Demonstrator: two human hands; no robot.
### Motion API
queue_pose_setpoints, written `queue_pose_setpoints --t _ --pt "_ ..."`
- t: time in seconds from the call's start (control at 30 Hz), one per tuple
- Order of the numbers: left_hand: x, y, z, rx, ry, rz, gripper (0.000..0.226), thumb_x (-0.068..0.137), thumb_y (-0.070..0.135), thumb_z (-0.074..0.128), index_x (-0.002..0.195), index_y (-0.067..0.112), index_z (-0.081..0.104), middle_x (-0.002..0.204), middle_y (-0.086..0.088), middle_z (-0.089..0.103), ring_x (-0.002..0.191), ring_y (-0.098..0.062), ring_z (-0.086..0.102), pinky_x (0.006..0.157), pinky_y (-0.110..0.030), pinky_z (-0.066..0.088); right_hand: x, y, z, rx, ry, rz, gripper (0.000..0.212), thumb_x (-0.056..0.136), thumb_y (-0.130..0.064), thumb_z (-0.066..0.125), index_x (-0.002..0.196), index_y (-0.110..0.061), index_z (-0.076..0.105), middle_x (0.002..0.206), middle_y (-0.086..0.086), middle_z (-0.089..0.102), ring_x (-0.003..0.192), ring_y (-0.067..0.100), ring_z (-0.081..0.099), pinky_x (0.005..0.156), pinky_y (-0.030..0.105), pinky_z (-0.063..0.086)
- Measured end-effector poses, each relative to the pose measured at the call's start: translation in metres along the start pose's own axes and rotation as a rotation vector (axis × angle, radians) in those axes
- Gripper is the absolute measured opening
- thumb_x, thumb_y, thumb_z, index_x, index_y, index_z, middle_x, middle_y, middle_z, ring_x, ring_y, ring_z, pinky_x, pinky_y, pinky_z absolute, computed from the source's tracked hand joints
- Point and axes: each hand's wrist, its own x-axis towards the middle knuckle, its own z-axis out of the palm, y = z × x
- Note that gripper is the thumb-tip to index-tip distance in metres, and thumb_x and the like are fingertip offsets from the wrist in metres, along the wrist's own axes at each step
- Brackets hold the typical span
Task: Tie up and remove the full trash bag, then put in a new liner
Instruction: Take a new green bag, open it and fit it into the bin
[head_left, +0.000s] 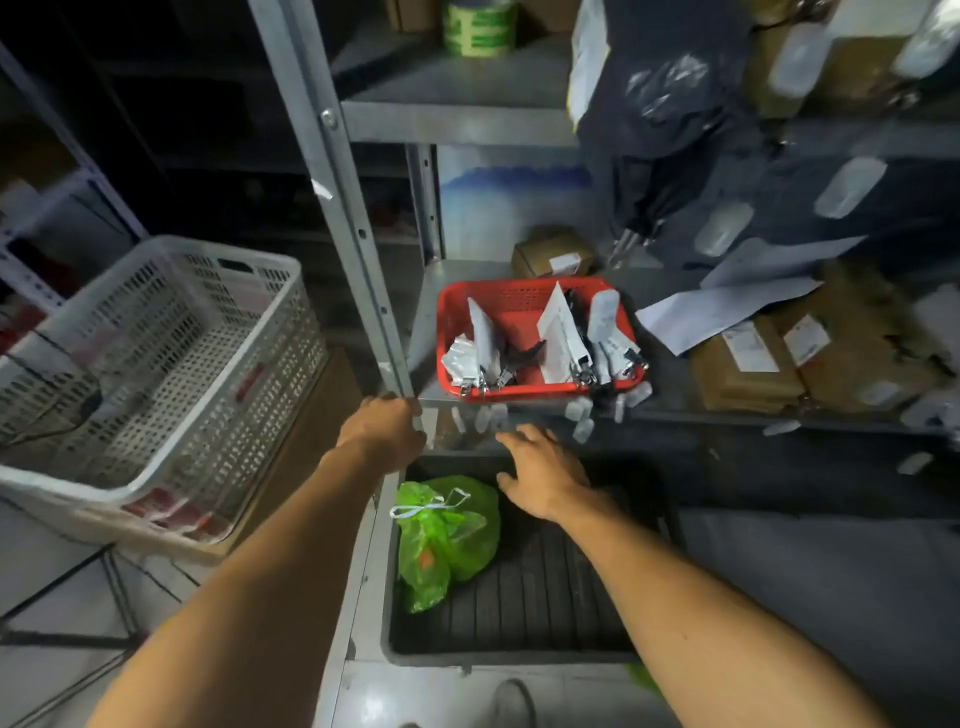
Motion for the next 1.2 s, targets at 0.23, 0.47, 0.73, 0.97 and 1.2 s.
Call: queue_pose_setpoints --t 0.23,0.47,0.73,0.97,1.2 --pt "-0.036 0.067 -0.038 0.065 0.014 0.209 0.046 0.080 0.042 0.064 0.122 0.025 0.061 0.122 -0.011 0.064 0.110 -0.032 0.061 0.092 -0.037 0.051 -0.075 0.041 -0.066 -0.052 0.151 0.153 0.061 0.090 -0.040 0.055 0.146 -0.025 0.037 0.153 0.004 0.034 0.140 0.030 0.031 0.115 0.041 0.029" --pt "-0.097 0.142 -0.046 0.090 0.032 0.458 0.038 0.080 0.040 0.054 0.112 0.024 0.066 0.114 -0.011 0.068 0.105 -0.035 0.062 0.095 -0.041 0.050 -0.188 0.061 -0.090 -0.083 0.222 0.356 0.064 0.088 -0.045 0.055 0.147 -0.029 0.034 0.155 0.005 0.031 0.140 0.030 0.031 0.112 0.044 0.033" --pt "-0.164 0.216 -0.012 0.141 0.021 0.627 0.054 0.083 0.041 0.058 0.134 0.024 0.054 0.129 -0.013 0.062 0.119 -0.036 0.057 0.100 -0.041 0.044 -0.304 0.099 -0.089 -0.066 0.252 0.515 0.066 0.088 -0.047 0.056 0.148 -0.030 0.033 0.157 0.006 0.030 0.142 0.029 0.029 0.112 0.042 0.031" --pt "-0.203 0.282 0.027 0.171 -0.035 0.630 0.044 0.084 0.042 0.058 0.125 0.025 0.059 0.128 -0.010 0.061 0.117 -0.032 0.057 0.101 -0.044 0.044 -0.372 0.155 -0.086 -0.043 0.251 0.543 0.066 0.088 -0.044 0.057 0.148 -0.028 0.033 0.156 0.007 0.030 0.141 0.031 0.030 0.113 0.043 0.034" --pt "-0.237 0.346 0.062 0.168 -0.043 0.578 0.040 0.084 0.039 0.057 0.120 0.024 0.061 0.125 -0.011 0.062 0.115 -0.035 0.058 0.093 -0.042 0.047 -0.411 0.218 -0.087 -0.079 0.197 0.480 0.064 0.090 -0.043 0.055 0.148 -0.027 0.033 0.156 0.007 0.031 0.140 0.031 0.033 0.112 0.044 0.035"
